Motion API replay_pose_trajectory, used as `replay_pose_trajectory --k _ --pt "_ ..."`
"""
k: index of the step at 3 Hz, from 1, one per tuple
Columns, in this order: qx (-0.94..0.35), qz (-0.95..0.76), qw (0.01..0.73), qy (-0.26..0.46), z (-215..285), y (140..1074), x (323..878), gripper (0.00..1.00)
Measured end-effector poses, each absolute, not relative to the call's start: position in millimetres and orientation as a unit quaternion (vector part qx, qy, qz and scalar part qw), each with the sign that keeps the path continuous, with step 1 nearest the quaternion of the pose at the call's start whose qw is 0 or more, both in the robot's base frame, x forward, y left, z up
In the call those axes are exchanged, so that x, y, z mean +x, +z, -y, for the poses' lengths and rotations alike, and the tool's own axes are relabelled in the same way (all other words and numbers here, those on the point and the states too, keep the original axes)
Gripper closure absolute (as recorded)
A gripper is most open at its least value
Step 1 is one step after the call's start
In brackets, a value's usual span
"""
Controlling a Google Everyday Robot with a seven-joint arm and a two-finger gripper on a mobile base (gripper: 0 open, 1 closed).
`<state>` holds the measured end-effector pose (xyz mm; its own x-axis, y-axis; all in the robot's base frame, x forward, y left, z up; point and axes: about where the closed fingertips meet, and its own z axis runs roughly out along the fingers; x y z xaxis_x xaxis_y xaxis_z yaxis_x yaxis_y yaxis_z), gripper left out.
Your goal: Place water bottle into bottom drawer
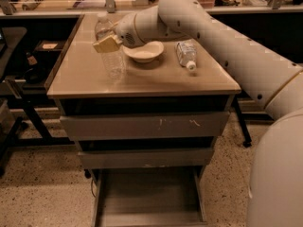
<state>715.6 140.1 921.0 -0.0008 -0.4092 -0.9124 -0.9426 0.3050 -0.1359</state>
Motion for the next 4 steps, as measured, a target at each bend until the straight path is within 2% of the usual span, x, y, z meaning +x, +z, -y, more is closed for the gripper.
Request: replay_pose_trajectory --k 1,2,3,4 --pt "-0.508 -0.666 0.476 0.269 -125 918 701 1.00" --pt "-0.488 -0.677 0.484 0.263 -119 938 662 1.00" --pt "-0.477 -0.685 0.487 0.255 -121 960 597 1.00" --pt "-0.477 -0.685 0.487 0.255 -121 960 597 1.00"
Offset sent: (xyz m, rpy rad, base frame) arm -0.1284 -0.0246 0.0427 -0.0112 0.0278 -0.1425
